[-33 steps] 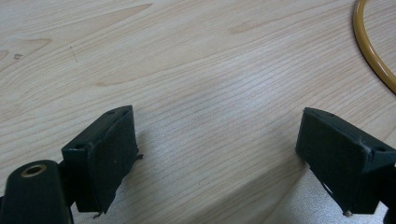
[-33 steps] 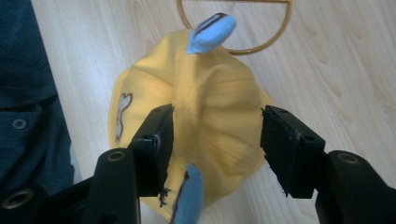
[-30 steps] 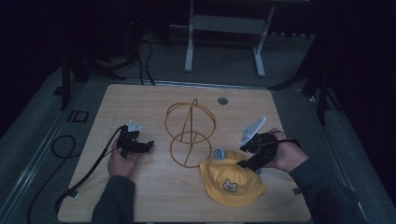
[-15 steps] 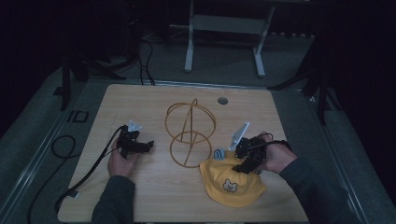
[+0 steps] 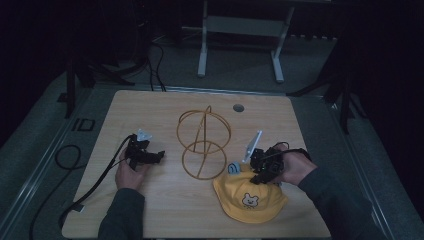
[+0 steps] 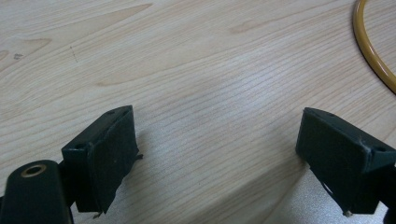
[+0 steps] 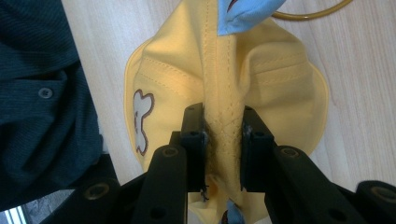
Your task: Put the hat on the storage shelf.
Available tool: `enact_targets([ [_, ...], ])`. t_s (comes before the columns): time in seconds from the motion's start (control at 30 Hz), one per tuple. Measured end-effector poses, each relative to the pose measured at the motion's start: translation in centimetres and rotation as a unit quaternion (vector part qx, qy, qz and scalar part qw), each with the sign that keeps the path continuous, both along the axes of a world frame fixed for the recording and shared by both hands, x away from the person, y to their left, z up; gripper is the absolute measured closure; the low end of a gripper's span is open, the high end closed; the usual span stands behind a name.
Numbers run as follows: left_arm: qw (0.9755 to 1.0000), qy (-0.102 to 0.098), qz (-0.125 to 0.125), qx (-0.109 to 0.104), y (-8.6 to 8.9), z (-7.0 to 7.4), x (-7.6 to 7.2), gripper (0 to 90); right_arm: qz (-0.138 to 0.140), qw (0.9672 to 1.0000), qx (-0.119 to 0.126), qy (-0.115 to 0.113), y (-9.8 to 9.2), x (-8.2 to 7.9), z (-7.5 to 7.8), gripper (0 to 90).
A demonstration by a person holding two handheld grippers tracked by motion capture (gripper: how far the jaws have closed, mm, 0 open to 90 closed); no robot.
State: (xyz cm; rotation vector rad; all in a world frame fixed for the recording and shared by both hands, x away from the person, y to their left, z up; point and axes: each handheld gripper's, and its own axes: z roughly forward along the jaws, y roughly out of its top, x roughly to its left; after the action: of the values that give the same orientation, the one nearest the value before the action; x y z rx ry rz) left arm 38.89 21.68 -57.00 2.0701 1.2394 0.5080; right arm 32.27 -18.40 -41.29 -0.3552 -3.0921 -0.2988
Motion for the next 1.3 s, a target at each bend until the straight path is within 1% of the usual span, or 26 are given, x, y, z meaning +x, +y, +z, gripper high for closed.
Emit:
enact_targets([
  [0.07, 1.0, 0.0, 0.0, 0.0, 0.0, 0.0, 0.0, 12.3, -0.001, 1.0, 0.002, 0.002, -0.1, 0.0, 0.2, 75.3],
  [0.1, 1.0, 0.0, 0.0, 0.0, 0.0, 0.0, 0.0, 12.3, 0.001, 1.0, 0.003, 0.0, -0.4, 0.0, 0.7, 75.3],
  [0.2, 1.0, 0.0, 0.0, 0.0, 0.0, 0.0, 0.0, 12.3, 0.001, 0.9999, 0.006, -0.008, -0.8, 0.1, 1.3, 75.3],
  [0.53, 1.0, 0.0, 0.0, 0.0, 0.0, 0.0, 0.0, 12.3, -0.007, 0.9994, 0.026, -0.022, -2.1, 0.6, 3.4, 75.3],
  [0.57, 1.0, 0.0, 0.0, 0.0, 0.0, 0.0, 0.0, 12.3, -0.009, 0.9993, 0.028, -0.025, -2.2, 0.6, 3.5, 75.3],
  [0.83, 1.0, 0.0, -0.001, 0.001, 0.0, 0.0, 0.0, 12.3, -0.009, 0.9991, 0.031, -0.029, -2.5, 0.7, 4.5, 75.3],
  [0.93, 1.0, 0.0, -0.001, 0.001, 0.0, 0.0, 0.0, 12.3, -0.014, 0.9985, 0.04, -0.033, -2.9, 0.7, 5.1, 75.3],
  [1.13, 1.0, 0.0, -0.001, 0.001, 0.0, 0.0, 0.0, 12.3, -0.021, 0.9978, 0.049, -0.039, -3.6, 0.8, 6.3, 75.3],
  [1.3, 1.0, 0.001, -0.001, 0.001, 0.0, 0.0, 0.0, 12.3, -0.027, 0.9968, 0.057, -0.05, -4.3, 1.1, 7.3, 75.3],
])
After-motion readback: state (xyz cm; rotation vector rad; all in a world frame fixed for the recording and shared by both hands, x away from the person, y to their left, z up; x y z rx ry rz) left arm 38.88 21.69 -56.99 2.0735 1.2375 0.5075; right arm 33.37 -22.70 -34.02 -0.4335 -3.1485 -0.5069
